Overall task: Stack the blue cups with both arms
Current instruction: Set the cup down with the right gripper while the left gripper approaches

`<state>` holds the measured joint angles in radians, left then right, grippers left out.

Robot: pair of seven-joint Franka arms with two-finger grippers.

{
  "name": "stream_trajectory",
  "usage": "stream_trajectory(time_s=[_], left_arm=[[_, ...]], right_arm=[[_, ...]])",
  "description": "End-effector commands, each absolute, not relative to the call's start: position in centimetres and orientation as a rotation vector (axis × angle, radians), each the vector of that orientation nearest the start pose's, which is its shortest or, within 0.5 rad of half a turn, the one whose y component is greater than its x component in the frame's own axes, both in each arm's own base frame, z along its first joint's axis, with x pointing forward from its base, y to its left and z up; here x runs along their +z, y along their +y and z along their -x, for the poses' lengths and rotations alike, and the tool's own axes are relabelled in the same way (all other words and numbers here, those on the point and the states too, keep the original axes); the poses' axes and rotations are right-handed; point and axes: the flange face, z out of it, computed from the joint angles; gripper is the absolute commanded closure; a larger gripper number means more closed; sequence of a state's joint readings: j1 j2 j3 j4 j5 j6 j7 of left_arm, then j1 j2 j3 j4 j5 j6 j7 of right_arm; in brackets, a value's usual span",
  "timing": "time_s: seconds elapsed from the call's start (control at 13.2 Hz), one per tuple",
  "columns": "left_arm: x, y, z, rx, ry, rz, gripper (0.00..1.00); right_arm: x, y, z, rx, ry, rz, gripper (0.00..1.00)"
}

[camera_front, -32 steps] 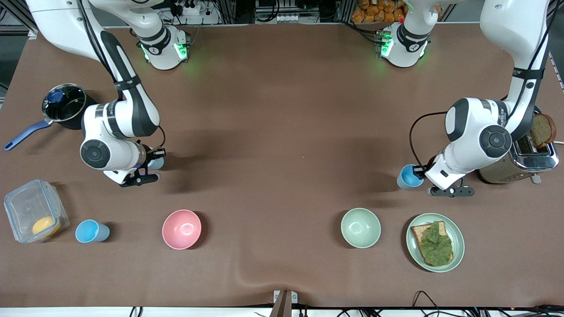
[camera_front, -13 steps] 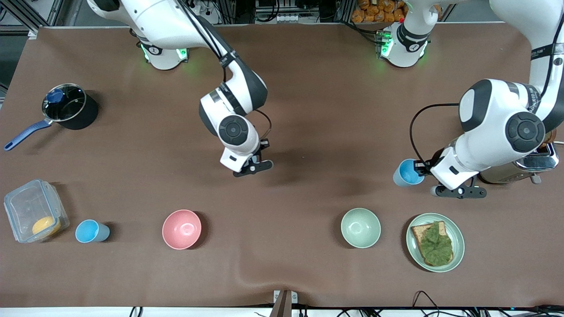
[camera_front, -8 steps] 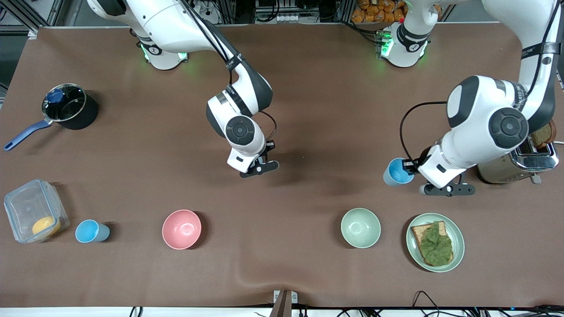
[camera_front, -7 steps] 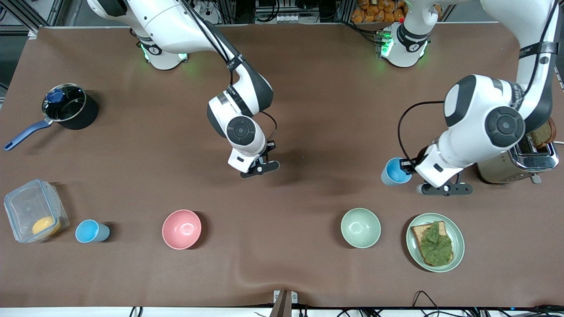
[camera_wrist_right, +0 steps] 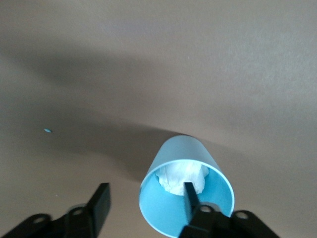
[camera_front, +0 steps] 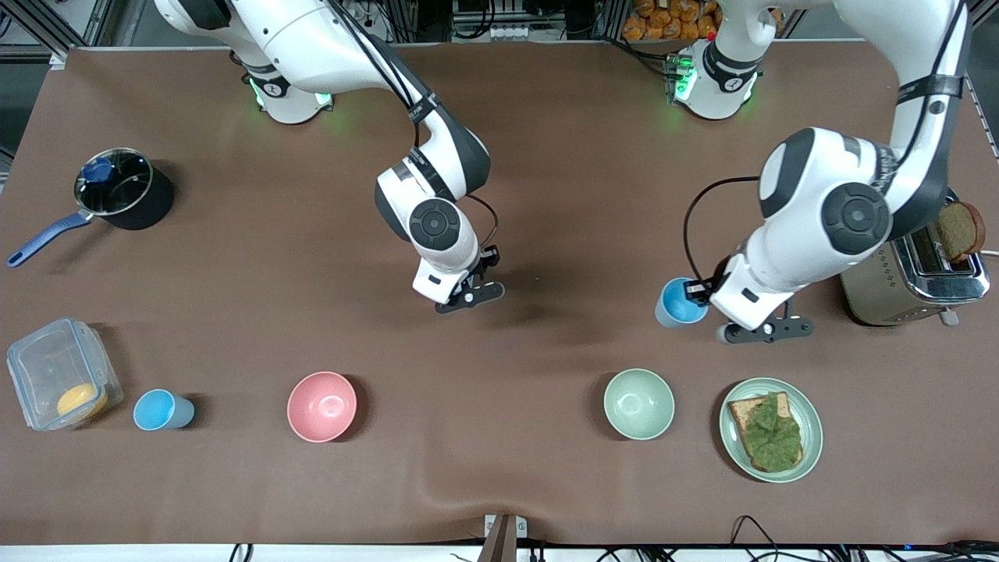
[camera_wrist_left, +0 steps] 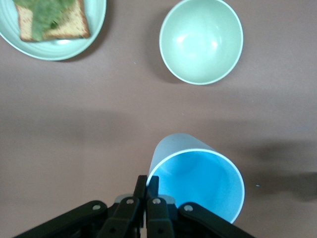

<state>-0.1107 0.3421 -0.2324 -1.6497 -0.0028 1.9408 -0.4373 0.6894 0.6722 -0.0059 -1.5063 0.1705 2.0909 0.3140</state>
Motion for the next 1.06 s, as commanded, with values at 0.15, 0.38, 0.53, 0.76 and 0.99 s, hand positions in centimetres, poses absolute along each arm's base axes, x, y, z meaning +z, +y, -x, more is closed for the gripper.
stream_trajectory(time_s=[0.15, 0.38, 0.53, 0.76, 0.99], left_arm=[[43.1, -29.2, -59.0, 0.097, -0.253, 3.201, 1.00], [43.0, -33.4, -57.9, 0.091, -0.441, 3.195, 1.00], [42.4, -36.9, -58.0, 0.073, -0.515, 3.207, 1.00], [41.8, -42.7, -57.4, 0.028, -0.655, 3.242, 1.00], [39.8, -46.3, -56.9, -0.044, -0.731, 3.304, 1.00]], right_arm=[[30.4, 43.1, -56.4, 0.243, -0.366, 3.015, 0.00], [34.4, 39.5, -58.8, 0.390, -0.308, 3.011, 0.00], [37.6, 35.6, -60.7, 0.445, -0.289, 2.975, 0.00], [41.9, 29.6, -62.3, 0.447, -0.220, 2.964, 0.00], [43.2, 22.6, -63.6, 0.528, -0.096, 2.974, 0.00]])
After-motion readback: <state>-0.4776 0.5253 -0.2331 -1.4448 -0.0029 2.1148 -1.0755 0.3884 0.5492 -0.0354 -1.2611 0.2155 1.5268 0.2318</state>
